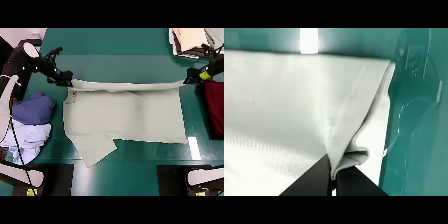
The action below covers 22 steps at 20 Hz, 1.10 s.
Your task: Fold the shirts.
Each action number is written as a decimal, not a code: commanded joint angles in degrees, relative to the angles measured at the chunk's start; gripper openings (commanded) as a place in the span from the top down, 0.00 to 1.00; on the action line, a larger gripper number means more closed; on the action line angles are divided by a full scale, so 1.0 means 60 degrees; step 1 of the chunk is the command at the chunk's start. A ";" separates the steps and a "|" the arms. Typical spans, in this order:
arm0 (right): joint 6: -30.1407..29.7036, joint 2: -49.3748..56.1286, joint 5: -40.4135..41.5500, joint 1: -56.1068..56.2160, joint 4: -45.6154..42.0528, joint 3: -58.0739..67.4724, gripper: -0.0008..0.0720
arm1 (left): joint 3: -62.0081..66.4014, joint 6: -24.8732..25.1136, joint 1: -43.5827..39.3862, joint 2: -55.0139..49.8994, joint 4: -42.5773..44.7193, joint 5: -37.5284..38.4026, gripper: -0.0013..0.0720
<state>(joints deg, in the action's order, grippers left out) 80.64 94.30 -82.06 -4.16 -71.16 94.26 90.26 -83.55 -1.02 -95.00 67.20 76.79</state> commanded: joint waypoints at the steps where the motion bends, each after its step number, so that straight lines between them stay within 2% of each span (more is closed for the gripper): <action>1: -0.0029 -0.0674 0.0896 0.0022 0.0186 -0.1967 0.97 | -0.1155 -0.0248 0.0011 -0.0015 0.0018 0.0153 0.94; 2: -0.0029 -0.0714 0.1027 0.0022 0.0375 -0.2244 0.96 | -0.1501 -0.0262 0.0011 -0.0015 0.0018 0.0069 0.57; 3: -0.0033 -0.0714 0.1169 -0.0025 0.0667 -0.2415 0.74 | -0.1745 -0.0277 0.0011 -0.0015 0.0022 -0.0015 0.31; 4: -0.0033 -0.0714 0.1180 -0.0106 0.0958 -0.2452 0.44 | -0.1832 -0.0291 0.0011 -0.0015 0.0066 0.0036 0.32; 5: -0.0033 -0.0761 0.1093 -0.0251 0.1228 -0.2430 0.41 | -0.1858 -0.0335 0.0011 0.0146 0.0171 0.0058 0.32; 9: -0.0215 -0.2025 0.0630 -0.0845 0.1399 -0.2958 0.41 | -0.2412 -0.0601 0.0011 0.2222 0.1330 -0.0098 0.32; 12: -0.0219 -0.3552 0.0586 -0.1173 0.1417 -0.4226 0.41 | -0.4324 -0.1118 0.0007 0.4346 0.1792 -0.0215 0.32; 17: -0.0280 -0.4983 0.0776 -0.1162 0.1446 -0.5599 0.41 | -0.8400 -0.1774 0.0011 0.7216 0.0627 -0.0579 0.32; 19: -0.0280 -0.5060 0.0699 -0.1162 0.1446 -0.5683 0.41 | -0.9566 -0.2007 0.0011 0.7570 -0.0025 -0.0816 0.32; 22: -0.0280 -0.5060 0.0692 -0.1162 0.1450 -0.5683 0.41 | -1.0659 -0.1774 0.0007 0.7541 -0.1137 -0.1519 0.32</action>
<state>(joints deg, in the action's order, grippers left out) 79.00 64.97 -77.84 -11.14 -62.54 61.10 33.87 -94.17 -0.99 -51.83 66.74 71.50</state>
